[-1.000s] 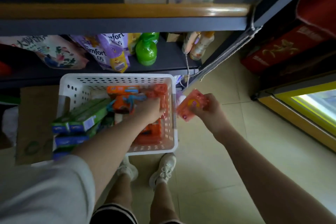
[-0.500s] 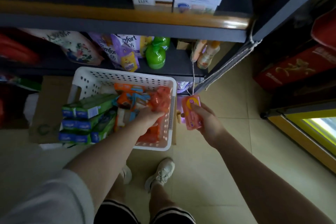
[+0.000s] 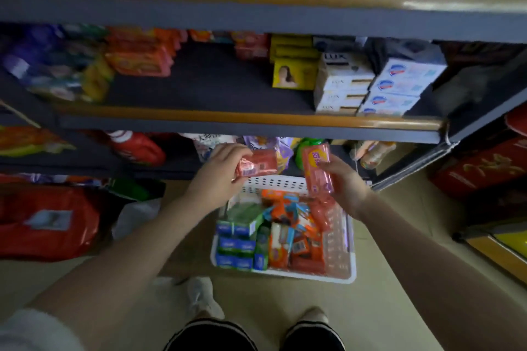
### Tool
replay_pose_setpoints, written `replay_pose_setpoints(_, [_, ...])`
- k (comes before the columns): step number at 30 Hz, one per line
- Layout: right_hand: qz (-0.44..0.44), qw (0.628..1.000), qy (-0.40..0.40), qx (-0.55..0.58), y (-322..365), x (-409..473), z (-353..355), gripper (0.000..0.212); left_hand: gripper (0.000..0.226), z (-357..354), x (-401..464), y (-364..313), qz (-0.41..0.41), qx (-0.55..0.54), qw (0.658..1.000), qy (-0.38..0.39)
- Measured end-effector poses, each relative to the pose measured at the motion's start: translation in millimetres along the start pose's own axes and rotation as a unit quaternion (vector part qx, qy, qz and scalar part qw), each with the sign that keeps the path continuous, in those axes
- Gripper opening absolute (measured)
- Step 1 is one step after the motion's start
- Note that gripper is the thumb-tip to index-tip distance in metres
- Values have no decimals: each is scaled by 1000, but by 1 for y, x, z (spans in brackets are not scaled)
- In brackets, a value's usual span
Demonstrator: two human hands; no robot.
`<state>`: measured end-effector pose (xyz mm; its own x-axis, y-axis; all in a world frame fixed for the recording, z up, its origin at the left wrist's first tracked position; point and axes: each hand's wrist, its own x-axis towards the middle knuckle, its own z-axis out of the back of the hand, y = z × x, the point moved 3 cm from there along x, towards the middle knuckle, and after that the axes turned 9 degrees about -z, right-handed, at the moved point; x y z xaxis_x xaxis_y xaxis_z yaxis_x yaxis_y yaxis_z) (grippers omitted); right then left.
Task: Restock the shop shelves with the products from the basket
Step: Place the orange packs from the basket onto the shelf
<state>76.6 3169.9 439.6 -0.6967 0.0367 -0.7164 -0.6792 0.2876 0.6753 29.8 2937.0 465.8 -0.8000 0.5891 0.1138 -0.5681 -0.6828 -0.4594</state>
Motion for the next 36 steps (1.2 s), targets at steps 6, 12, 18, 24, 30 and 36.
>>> replay_pose_setpoints(6, [130, 984, -111, -57, 46, 21, -84, 18, 45, 54, 36, 74, 5, -101, 991, -85])
replay_pose_setpoints(12, [153, 982, -115, -7, 79, 55, -110, 1, 33, 52, 102, 117, 173, -234, 945, -150])
replay_pose_setpoints(18, [138, 985, -78, -73, 114, 95, -107, 61, 42, 39, 146, 152, 149, -207, 967, -27])
replay_pose_setpoints(24, [137, 967, -59, -205, 132, 99, -115, 56, 53, 35, 152, 167, 95, -216, 972, 8])
replay_pose_setpoints(30, [169, 956, -71, -229, 148, 102, -109, 56, 43, 61, 181, 169, 66, -229, 953, -185])
replay_pose_setpoints(36, [272, 760, -152, -570, 163, 110, -115, 47, 43, 40, 228, 152, -60, -117, 986, -105])
